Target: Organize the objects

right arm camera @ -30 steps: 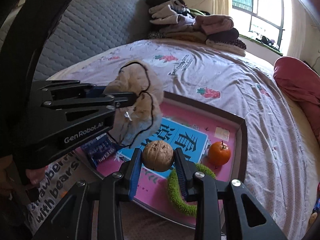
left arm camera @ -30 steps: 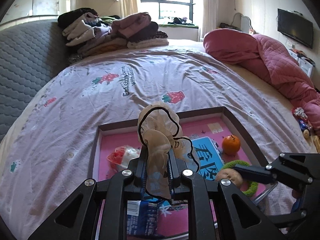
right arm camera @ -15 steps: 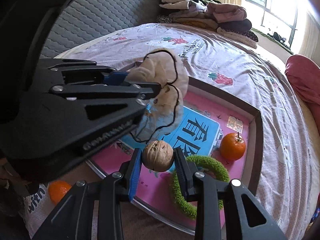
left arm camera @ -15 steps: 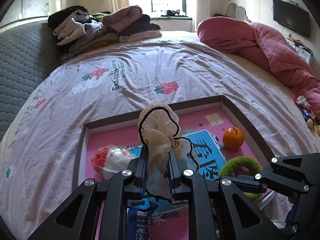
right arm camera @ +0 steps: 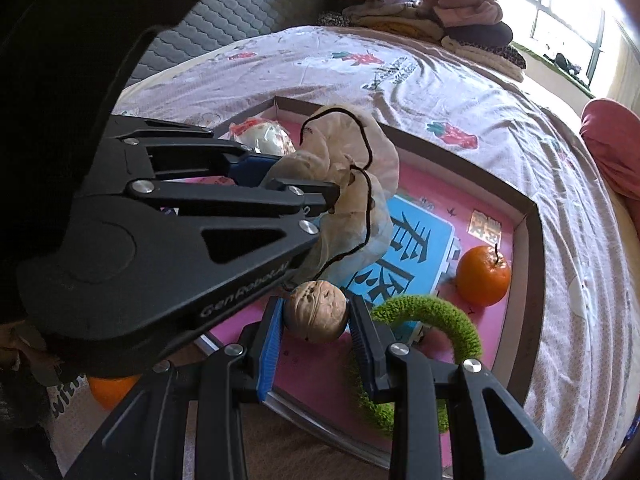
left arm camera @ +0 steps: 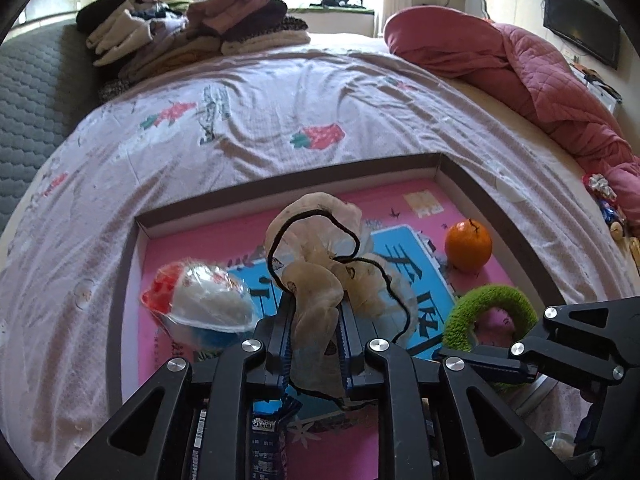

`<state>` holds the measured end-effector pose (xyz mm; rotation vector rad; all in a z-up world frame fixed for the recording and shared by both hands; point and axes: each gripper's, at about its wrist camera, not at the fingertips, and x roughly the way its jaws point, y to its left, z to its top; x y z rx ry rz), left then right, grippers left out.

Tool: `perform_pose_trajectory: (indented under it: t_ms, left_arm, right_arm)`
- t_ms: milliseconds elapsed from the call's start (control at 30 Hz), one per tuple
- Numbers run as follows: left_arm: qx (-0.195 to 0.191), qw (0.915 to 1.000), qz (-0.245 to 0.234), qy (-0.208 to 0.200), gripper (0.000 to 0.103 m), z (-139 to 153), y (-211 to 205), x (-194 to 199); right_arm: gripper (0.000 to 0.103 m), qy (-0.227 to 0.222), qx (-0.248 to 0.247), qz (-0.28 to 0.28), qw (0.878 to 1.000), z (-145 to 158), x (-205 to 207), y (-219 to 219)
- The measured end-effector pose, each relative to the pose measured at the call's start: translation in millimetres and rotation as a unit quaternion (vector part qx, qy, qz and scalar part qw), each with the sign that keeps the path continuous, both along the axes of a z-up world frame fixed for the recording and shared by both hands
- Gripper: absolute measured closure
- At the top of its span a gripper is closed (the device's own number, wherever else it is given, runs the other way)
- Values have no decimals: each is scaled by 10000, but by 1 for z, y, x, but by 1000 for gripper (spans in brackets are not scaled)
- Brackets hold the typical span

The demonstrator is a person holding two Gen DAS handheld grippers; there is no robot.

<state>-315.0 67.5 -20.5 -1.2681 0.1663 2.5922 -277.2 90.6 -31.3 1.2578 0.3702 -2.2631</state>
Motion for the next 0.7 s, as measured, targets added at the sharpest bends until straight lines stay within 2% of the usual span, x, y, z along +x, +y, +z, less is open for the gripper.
perform_pose_trajectory:
  t_ms: [367, 700]
  left_arm:
    - [194, 9991, 133, -357, 82, -13, -8, -1]
    - [244, 9985, 193, -452, 74, -15, -13, 6]
  right_arm:
    - [70, -149, -57, -95, 9998, -1, 2, 4]
    - [69, -253, -48, -171, 9995, 1, 3, 5]
